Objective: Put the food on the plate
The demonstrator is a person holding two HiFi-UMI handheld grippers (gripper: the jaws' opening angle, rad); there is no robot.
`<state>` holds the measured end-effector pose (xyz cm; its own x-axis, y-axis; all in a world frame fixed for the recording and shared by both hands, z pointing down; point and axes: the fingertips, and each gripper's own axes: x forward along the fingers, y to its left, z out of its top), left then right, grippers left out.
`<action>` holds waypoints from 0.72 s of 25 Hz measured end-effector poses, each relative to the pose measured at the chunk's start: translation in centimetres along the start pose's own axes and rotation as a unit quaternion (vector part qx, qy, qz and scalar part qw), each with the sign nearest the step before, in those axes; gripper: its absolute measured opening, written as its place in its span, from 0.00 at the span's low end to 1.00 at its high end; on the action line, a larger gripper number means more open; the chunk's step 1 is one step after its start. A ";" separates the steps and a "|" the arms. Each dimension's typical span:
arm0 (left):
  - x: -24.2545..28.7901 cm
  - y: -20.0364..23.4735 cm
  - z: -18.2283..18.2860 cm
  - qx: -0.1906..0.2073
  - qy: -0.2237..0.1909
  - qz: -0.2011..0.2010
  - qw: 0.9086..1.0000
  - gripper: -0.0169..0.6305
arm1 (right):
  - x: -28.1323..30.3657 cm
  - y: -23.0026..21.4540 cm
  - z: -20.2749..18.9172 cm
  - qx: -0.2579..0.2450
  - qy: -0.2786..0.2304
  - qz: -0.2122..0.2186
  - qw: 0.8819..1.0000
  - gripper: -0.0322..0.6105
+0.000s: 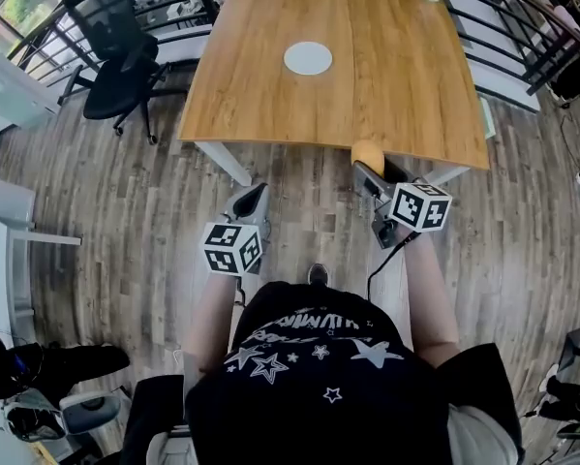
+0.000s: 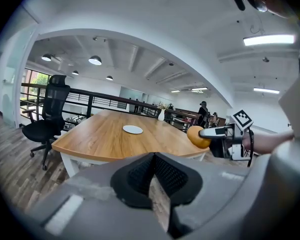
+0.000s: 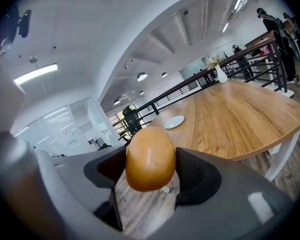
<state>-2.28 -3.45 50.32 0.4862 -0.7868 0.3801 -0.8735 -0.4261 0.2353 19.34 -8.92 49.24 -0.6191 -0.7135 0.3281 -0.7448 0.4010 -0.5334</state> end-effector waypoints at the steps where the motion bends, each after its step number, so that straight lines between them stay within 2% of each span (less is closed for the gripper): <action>1: 0.4 0.0 0.2 -0.002 0.000 0.001 1.000 0.03 | 0.0 -0.3 0.3 0.001 -0.001 0.000 1.000 0.54; 6: 1.8 -0.2 1.4 0.007 0.010 -0.008 1.000 0.03 | 0.6 -1.1 1.1 0.011 0.000 -0.005 1.000 0.54; 11: 2.7 0.2 2.8 0.013 0.002 -0.014 1.000 0.03 | 1.3 -1.4 1.8 0.012 0.004 -0.009 1.000 0.54; 18: 5.9 3.4 4.0 -0.002 -0.001 -0.022 1.000 0.03 | 3.9 -2.7 3.7 0.007 0.004 -0.037 0.999 0.54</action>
<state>-2.46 -11.29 49.77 0.5249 -0.7676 0.3678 -0.8507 -0.4597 0.2549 19.85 -14.91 49.05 -0.5638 -0.7366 0.3736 -0.7856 0.3387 -0.5178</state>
